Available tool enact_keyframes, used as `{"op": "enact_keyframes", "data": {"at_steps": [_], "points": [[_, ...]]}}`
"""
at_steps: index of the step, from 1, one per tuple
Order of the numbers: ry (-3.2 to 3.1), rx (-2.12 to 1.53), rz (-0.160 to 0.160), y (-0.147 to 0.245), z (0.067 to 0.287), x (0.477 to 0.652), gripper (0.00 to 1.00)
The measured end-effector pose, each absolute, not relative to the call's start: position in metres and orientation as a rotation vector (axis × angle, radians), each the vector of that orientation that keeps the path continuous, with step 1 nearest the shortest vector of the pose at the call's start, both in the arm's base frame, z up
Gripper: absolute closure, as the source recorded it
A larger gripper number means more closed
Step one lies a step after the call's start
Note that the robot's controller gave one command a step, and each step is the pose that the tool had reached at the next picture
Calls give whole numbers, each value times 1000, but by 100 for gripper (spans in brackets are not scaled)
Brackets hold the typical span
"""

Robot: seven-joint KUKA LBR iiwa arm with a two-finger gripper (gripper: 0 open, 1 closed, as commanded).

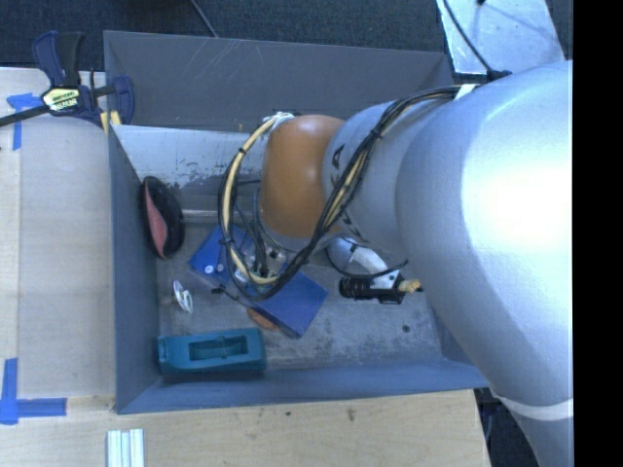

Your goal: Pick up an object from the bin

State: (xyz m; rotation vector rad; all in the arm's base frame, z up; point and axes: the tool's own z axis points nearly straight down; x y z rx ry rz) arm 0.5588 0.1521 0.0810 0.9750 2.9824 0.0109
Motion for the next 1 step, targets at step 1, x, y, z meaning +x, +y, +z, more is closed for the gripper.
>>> {"op": "enact_keyframes", "data": {"at_steps": [1], "points": [[2979,973,12,152,95,560,100]]}}
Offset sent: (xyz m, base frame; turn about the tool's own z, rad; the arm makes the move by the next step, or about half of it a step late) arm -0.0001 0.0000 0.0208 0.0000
